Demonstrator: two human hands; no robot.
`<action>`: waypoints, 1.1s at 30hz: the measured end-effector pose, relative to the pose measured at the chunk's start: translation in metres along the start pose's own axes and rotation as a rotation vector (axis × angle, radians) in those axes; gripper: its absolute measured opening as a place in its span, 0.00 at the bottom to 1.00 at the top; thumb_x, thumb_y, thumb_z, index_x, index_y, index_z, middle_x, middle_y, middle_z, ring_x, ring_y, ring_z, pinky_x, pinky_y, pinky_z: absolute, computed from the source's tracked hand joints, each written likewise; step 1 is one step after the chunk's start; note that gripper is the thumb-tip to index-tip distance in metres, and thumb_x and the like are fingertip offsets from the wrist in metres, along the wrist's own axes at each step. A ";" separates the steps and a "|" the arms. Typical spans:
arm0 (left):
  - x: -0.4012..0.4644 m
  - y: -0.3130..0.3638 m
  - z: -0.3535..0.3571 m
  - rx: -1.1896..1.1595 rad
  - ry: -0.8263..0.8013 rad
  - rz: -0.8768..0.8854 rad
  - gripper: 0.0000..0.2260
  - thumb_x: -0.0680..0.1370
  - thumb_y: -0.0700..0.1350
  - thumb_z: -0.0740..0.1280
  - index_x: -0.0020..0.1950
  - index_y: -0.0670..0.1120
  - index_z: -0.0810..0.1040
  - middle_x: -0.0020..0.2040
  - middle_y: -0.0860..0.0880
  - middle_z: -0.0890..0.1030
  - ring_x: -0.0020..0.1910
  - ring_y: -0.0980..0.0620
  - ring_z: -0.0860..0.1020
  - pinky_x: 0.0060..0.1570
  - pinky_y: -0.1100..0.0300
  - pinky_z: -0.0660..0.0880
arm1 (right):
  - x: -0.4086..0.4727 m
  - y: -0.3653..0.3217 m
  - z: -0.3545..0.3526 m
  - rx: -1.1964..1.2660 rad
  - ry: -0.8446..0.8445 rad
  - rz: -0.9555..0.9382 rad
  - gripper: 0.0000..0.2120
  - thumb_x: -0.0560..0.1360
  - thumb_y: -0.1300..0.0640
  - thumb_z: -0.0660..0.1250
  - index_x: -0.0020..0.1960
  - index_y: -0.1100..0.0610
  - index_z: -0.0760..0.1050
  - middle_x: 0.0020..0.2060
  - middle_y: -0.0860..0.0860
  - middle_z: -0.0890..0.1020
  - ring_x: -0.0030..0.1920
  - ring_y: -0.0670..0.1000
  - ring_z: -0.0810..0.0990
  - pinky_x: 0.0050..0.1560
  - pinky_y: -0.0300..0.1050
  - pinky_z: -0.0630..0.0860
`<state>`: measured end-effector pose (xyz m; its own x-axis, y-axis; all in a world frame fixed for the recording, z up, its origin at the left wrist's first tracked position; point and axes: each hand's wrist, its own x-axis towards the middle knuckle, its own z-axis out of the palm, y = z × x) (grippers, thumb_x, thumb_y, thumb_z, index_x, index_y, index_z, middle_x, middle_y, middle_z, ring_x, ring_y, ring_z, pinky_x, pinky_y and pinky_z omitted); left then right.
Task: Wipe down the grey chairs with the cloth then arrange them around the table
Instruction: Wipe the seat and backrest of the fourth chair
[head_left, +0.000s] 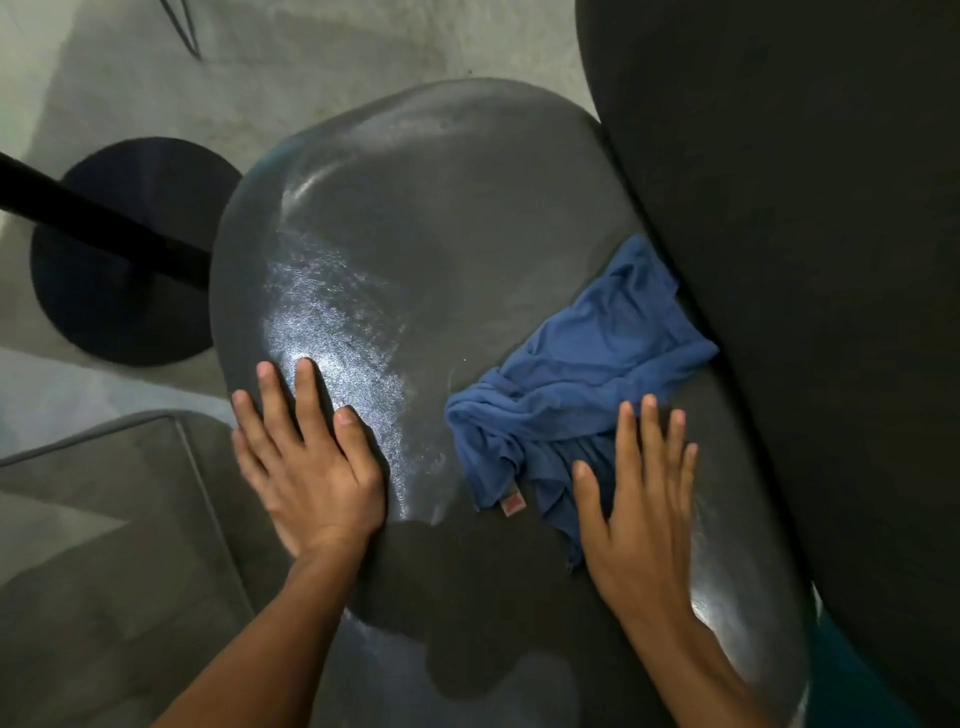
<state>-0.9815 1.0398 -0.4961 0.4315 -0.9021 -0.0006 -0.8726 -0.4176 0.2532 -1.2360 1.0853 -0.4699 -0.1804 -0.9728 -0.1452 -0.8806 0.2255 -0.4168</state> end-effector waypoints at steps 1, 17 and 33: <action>0.000 0.000 0.000 -0.003 0.003 0.000 0.26 0.84 0.54 0.51 0.83 0.52 0.56 0.84 0.47 0.52 0.83 0.42 0.48 0.79 0.38 0.50 | 0.000 -0.002 -0.001 -0.012 0.003 -0.002 0.32 0.83 0.44 0.54 0.82 0.56 0.54 0.82 0.54 0.53 0.82 0.56 0.45 0.80 0.61 0.46; -0.002 -0.002 0.000 -0.026 0.024 -0.007 0.26 0.85 0.55 0.51 0.83 0.53 0.56 0.84 0.48 0.53 0.83 0.43 0.49 0.79 0.38 0.51 | 0.110 -0.054 -0.025 0.029 0.151 -0.231 0.10 0.75 0.60 0.68 0.56 0.57 0.81 0.57 0.56 0.78 0.65 0.62 0.72 0.58 0.61 0.75; -0.001 -0.003 0.002 -0.009 0.010 -0.002 0.26 0.85 0.55 0.51 0.83 0.52 0.57 0.84 0.47 0.53 0.83 0.42 0.49 0.79 0.38 0.51 | 0.125 -0.110 0.012 -0.021 0.260 -0.192 0.19 0.72 0.43 0.75 0.49 0.55 0.73 0.55 0.56 0.76 0.66 0.61 0.72 0.64 0.63 0.71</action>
<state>-0.9794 1.0414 -0.4985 0.4357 -0.9000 0.0088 -0.8697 -0.4185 0.2616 -1.1567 0.9392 -0.4528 -0.1143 -0.9788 0.1697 -0.9175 0.0385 -0.3958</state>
